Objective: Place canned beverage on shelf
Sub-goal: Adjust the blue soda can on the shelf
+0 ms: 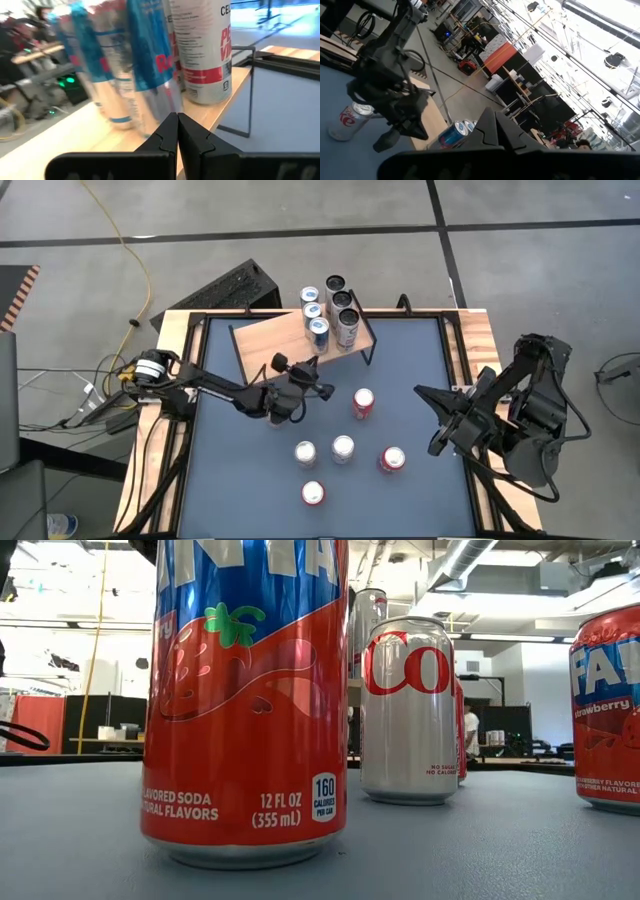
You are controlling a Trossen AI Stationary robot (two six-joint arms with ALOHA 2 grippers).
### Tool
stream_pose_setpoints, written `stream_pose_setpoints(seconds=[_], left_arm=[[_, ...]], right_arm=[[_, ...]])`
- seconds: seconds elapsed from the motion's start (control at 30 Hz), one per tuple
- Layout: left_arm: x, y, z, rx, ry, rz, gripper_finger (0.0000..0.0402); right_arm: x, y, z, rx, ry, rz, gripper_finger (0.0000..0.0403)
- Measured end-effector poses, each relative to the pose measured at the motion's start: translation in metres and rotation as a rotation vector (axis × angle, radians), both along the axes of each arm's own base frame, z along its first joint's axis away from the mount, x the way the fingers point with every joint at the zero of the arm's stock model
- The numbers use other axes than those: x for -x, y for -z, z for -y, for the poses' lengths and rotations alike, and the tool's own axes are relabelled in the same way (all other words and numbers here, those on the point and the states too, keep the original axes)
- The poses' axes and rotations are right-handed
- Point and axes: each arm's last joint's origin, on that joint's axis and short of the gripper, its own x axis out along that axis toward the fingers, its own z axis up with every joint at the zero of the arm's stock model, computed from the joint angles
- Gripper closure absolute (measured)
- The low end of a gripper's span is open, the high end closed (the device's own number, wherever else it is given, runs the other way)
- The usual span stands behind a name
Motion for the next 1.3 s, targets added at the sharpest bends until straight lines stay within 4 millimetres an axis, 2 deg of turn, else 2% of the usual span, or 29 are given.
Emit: stream_pose_setpoints(seconds=[0.1,0.17,0.3,0.43,0.63,0.73,0.87,1.0,1.17,1.3], left_arm=[[0.003,-0.003,0.008,-0.018,-0.032,-0.01,0.0402],[0.006,-0.009,0.007,-0.011,-0.026,0.012,0.0402],[0.017,-0.02,-0.007,-0.004,-0.029,0.042,0.0402],[0.043,-0.033,-0.021,0.019,0.018,0.111,0.0402],[0.091,-0.015,-0.053,0.0,0.145,0.327,0.0402],[0.106,-0.005,-0.065,-0.008,0.204,0.47,0.0402],[0.105,0.0,-0.072,-0.021,0.2,0.52,0.0402],[0.086,-0.004,-0.073,-0.032,0.235,0.501,0.0402],[0.063,-0.01,-0.077,-0.024,0.19,0.45,0.0402],[0.058,-0.011,-0.078,-0.004,0.058,0.387,0.0402]], right_arm=[[0.0,0.0,0.0,0.005,0.0,-0.003,0.0403],[0.0,0.001,0.0,0.008,0.0,-0.006,0.0403],[0.002,0.002,-0.001,0.009,-0.011,-0.007,0.0403],[0.007,0.002,-0.005,0.007,-0.034,-0.005,0.0403],[0.011,0.002,-0.008,0.008,-0.058,-0.005,0.0403],[0.011,0.002,-0.008,0.008,-0.058,-0.005,0.0403],[0.01,0.002,-0.008,0.009,-0.054,-0.006,0.0403],[0.008,0.002,-0.006,0.016,-0.042,-0.011,0.0403],[0.006,0.003,-0.004,0.018,-0.03,-0.012,0.0403],[0.006,0.003,-0.004,0.018,-0.031,-0.012,0.0403]])
